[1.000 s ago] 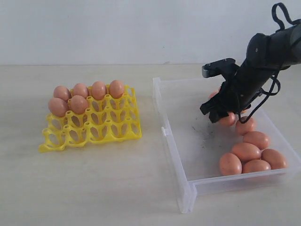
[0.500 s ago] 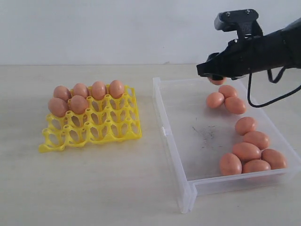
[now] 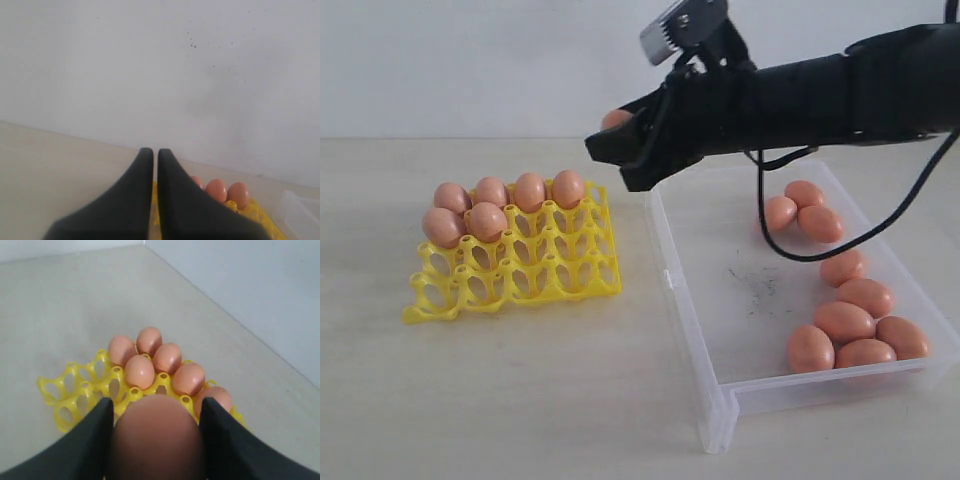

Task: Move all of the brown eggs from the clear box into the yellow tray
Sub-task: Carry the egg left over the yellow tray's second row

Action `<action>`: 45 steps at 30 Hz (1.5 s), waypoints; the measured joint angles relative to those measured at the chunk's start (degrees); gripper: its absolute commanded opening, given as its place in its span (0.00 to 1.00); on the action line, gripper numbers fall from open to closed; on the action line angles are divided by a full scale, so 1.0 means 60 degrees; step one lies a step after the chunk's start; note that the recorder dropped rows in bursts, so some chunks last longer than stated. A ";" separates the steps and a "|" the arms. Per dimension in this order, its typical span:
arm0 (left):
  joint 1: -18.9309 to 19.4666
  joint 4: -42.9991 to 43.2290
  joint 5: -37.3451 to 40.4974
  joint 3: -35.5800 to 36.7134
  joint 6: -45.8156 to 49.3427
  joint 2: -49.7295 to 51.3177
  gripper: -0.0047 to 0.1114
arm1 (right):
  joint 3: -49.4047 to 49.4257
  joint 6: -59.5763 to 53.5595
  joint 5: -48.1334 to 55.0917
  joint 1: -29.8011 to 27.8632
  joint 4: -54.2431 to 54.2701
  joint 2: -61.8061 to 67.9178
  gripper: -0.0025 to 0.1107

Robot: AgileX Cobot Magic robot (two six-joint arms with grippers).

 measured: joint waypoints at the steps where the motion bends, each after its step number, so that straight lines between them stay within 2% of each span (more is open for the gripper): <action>1: 0.0000 0.0000 0.0000 0.0000 0.0000 0.0000 0.07 | -0.0091 -0.0041 -0.0549 0.0274 0.0000 0.0020 0.02; 8: 0.0000 0.0000 0.0000 0.0000 0.0000 0.0000 0.07 | -0.0493 -0.0006 -0.5497 0.1530 0.0000 0.0017 0.02; 15: 0.0000 0.0000 0.0000 0.0000 0.0000 0.0000 0.07 | -0.0501 -0.0246 -1.1458 0.1696 -0.0080 -0.0467 0.02; 18: 0.0000 0.0000 0.0000 0.0000 0.0000 0.0000 0.07 | -0.0501 -0.0262 -1.2878 0.1696 -0.0047 -0.0665 0.02; 20: 0.0000 0.0000 0.0000 0.0000 0.0000 0.0000 0.07 | -0.0501 -0.0204 -1.2612 0.1696 0.0098 -0.0851 0.02; 23: 0.0000 0.0000 0.0000 0.0000 0.0000 0.0000 0.07 | -0.0321 0.0557 -1.0989 0.1798 0.0133 -0.1222 0.02; 30: 0.0000 0.0000 0.0000 0.0000 0.0000 0.0000 0.07 | 0.0336 0.3178 -0.3659 0.2013 0.0207 -0.1769 0.02; 33: 0.0000 0.0000 0.0000 0.0000 0.0000 0.0000 0.07 | 0.0531 0.4663 -0.2099 0.2056 -0.1181 -0.1774 0.02; 36: 0.0000 0.0000 0.0000 0.0000 0.0000 0.0000 0.07 | 0.0757 0.7501 -0.2406 0.2056 -0.4235 -0.1774 0.02; 39: 0.0000 0.0000 0.0000 0.0000 0.0000 0.0000 0.07 | 0.1204 1.0219 -0.3943 0.2056 -0.7340 -0.1774 0.02; 45: 0.0000 0.0000 0.0000 0.0000 0.0000 0.0000 0.07 | 0.1894 1.1961 -0.7627 0.2192 -0.9389 -0.1663 0.02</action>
